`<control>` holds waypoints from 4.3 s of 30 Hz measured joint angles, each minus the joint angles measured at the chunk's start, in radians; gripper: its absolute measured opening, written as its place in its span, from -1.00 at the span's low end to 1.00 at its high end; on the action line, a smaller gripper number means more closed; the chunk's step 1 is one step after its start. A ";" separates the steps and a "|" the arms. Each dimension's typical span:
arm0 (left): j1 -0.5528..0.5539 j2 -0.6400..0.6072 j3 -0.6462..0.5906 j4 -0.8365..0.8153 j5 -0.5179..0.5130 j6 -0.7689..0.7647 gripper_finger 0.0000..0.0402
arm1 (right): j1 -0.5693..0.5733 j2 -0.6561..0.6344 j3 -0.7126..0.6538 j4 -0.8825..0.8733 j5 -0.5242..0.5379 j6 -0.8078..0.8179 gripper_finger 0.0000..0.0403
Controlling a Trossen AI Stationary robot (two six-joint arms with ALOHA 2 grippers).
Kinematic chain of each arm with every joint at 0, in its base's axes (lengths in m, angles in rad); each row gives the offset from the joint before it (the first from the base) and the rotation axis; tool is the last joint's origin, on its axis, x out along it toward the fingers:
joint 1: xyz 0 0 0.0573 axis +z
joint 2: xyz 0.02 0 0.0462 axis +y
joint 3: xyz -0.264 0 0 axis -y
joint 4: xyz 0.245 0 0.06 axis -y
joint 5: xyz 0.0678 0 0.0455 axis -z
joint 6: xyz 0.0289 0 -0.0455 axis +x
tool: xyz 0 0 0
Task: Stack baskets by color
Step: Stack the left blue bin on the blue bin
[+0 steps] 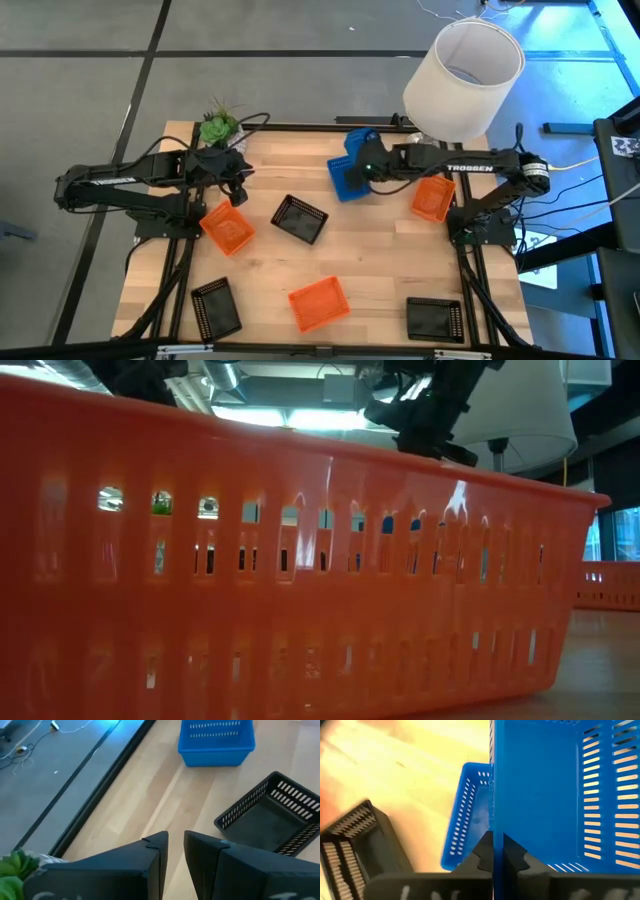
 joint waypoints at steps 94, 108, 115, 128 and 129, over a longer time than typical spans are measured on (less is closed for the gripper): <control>0.000 0.000 0.000 -0.076 0.100 0.098 -0.73 | -0.001 0.254 0.105 0.110 -0.148 0.074 -0.82; 0.000 0.000 0.000 -0.076 0.100 0.097 -0.73 | 0.001 0.254 0.133 0.101 -0.129 0.005 -0.97; 0.000 0.000 0.000 -0.076 0.100 0.097 -0.73 | 0.032 0.254 0.223 -0.055 -0.042 0.017 -0.98; 0.000 0.000 0.000 -0.075 0.100 0.097 -0.73 | 0.050 0.348 0.228 -0.104 0.032 0.082 -0.99; 0.000 0.000 0.000 -0.075 0.100 0.097 -0.73 | 0.049 0.355 0.228 -0.104 0.028 0.082 -0.99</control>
